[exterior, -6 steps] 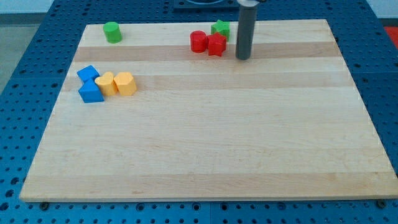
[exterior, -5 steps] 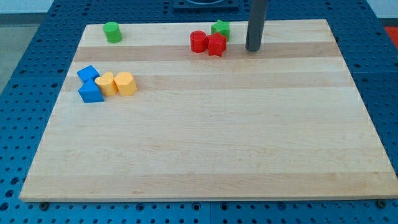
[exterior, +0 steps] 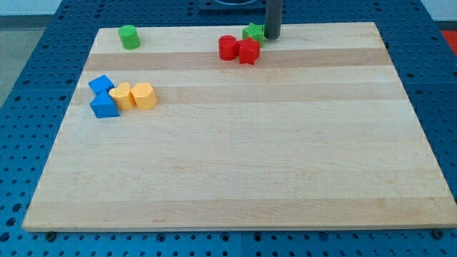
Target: Move the green star diagonally top left to the red circle
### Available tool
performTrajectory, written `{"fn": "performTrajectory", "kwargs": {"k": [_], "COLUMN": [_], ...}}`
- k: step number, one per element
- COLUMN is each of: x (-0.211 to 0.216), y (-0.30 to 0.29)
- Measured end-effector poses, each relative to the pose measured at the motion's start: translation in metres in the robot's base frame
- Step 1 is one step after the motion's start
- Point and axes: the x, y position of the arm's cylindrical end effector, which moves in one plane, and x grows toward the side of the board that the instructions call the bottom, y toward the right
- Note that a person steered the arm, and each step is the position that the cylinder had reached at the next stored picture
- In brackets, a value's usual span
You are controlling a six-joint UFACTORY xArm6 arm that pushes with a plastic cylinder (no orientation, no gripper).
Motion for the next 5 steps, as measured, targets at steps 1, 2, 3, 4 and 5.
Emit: {"fn": "performTrajectory", "kwargs": {"k": [1,2,3,4,5], "x": [0.001,0.001,0.001,0.001,0.004], "y": [-0.01,-0.039,-0.069,-0.101,-0.118]}}
